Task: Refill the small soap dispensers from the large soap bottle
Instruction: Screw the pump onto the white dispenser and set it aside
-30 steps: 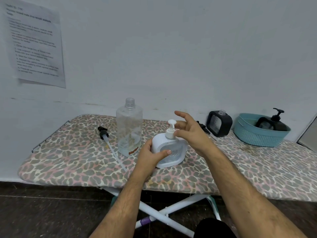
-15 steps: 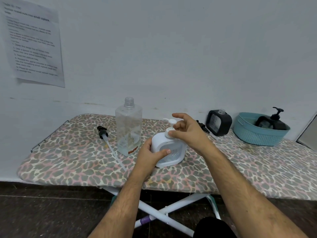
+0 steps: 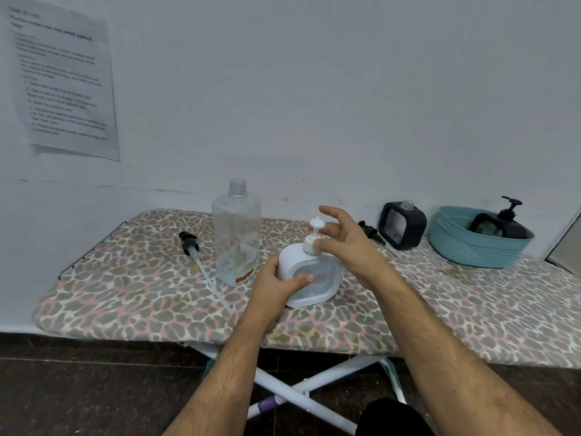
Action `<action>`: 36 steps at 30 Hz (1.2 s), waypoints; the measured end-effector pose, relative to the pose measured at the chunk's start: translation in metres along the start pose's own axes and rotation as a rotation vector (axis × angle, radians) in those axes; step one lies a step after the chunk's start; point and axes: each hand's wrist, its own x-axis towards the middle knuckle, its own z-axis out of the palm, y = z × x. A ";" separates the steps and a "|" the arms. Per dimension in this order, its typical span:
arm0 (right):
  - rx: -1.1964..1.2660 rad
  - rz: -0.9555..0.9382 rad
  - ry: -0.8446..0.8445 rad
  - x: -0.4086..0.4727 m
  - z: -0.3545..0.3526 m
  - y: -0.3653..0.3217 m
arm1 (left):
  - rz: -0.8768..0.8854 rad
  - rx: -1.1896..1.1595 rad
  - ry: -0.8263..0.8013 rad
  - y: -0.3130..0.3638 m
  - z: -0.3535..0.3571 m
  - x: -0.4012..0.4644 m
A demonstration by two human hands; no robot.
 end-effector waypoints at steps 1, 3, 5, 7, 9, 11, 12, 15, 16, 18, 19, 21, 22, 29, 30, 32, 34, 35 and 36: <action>0.026 0.002 -0.017 -0.001 0.000 -0.001 | 0.000 -0.001 -0.001 0.000 0.000 0.000; 0.024 -0.009 -0.011 -0.001 0.000 -0.001 | 0.001 -0.003 -0.004 0.000 0.000 0.000; -0.019 -0.018 0.035 0.000 0.000 0.001 | 0.005 0.004 -0.005 0.000 0.000 -0.001; -0.043 -0.009 0.057 0.000 0.001 0.001 | 0.007 0.008 -0.005 0.000 0.000 -0.001; -0.017 0.003 0.041 0.000 0.003 0.001 | 0.008 0.003 -0.004 0.001 0.000 -0.001; 0.026 0.010 0.016 0.000 0.003 0.000 | 0.010 0.001 -0.001 0.001 0.000 -0.001; 0.035 0.005 0.004 0.000 0.002 -0.001 | 0.010 0.001 -0.001 0.001 0.000 0.000; 0.049 0.002 0.018 -0.001 0.001 0.000 | 0.007 0.002 -0.003 0.000 0.000 0.000; 0.054 0.006 0.031 -0.001 0.001 0.001 | 0.008 0.005 -0.004 0.000 0.000 0.000; 0.048 0.005 0.037 0.000 0.001 0.001 | 0.011 0.007 -0.010 0.001 0.000 0.000; 0.041 0.001 0.026 0.000 0.001 0.001 | 0.010 0.005 -0.012 0.001 0.000 0.000; 0.054 -0.003 -0.018 0.000 0.000 -0.001 | 0.004 0.001 -0.010 0.001 0.000 0.000; 0.068 -0.001 -0.039 0.000 -0.001 -0.001 | 0.001 -0.001 -0.008 0.001 0.000 0.000; -0.019 -0.022 -0.023 -0.001 -0.004 -0.003 | 0.015 0.015 -0.015 0.000 0.000 0.000; -0.054 -0.038 0.003 0.000 -0.003 -0.002 | 0.018 0.015 -0.016 0.001 0.000 -0.001; -0.107 -0.060 0.027 0.002 -0.002 -0.003 | 0.017 0.013 -0.017 0.001 0.000 -0.001; -0.109 -0.052 -0.014 0.001 -0.002 -0.005 | 0.013 0.007 -0.017 0.001 0.000 -0.001; -0.085 -0.039 -0.056 0.001 -0.003 -0.005 | 0.011 0.006 -0.018 0.001 0.000 -0.001; -0.048 -0.024 -0.096 0.000 -0.003 -0.006 | 0.011 0.007 -0.017 0.001 0.000 -0.001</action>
